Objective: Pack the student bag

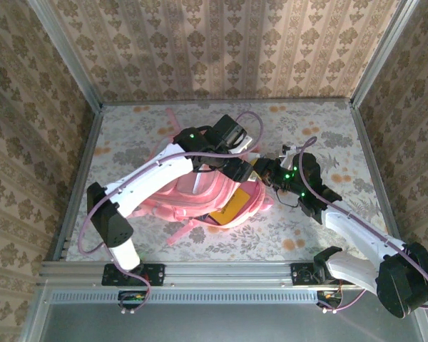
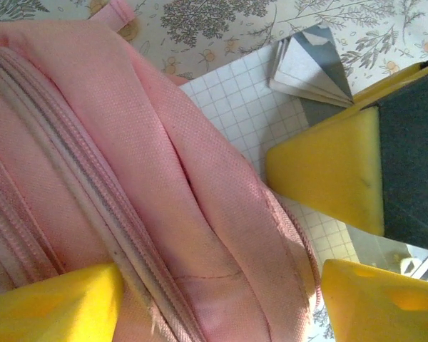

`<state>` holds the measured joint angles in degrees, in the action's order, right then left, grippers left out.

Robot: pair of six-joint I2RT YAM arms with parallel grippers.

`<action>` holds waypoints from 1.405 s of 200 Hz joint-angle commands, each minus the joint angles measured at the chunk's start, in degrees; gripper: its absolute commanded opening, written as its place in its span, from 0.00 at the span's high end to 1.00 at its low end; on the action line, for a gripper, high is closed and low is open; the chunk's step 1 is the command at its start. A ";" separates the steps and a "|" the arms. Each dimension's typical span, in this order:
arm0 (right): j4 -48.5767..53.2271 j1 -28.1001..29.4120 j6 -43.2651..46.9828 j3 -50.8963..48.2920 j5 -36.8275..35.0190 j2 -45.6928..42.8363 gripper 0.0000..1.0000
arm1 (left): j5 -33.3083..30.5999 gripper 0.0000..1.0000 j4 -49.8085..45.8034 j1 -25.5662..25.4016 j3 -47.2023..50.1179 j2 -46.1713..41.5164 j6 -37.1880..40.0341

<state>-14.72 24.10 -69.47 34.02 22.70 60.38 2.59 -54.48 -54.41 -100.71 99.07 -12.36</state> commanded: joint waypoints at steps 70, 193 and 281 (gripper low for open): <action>-7.07 2.36 -1.28 4.21 2.33 -3.10 1.00 | -2.58 0.80 -0.34 -0.42 0.15 1.24 2.62; 3.35 4.49 6.49 0.70 -6.13 -4.51 1.00 | -4.66 1.00 -4.94 6.42 -2.00 -13.13 4.31; 0.55 18.94 7.50 10.69 -20.74 13.14 0.93 | -5.28 1.00 -7.10 12.11 -2.45 -20.50 5.08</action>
<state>-10.15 39.70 -62.92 38.48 9.50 69.10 -1.54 -64.16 -44.05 -100.95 81.95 -8.71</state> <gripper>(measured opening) 0.153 0.060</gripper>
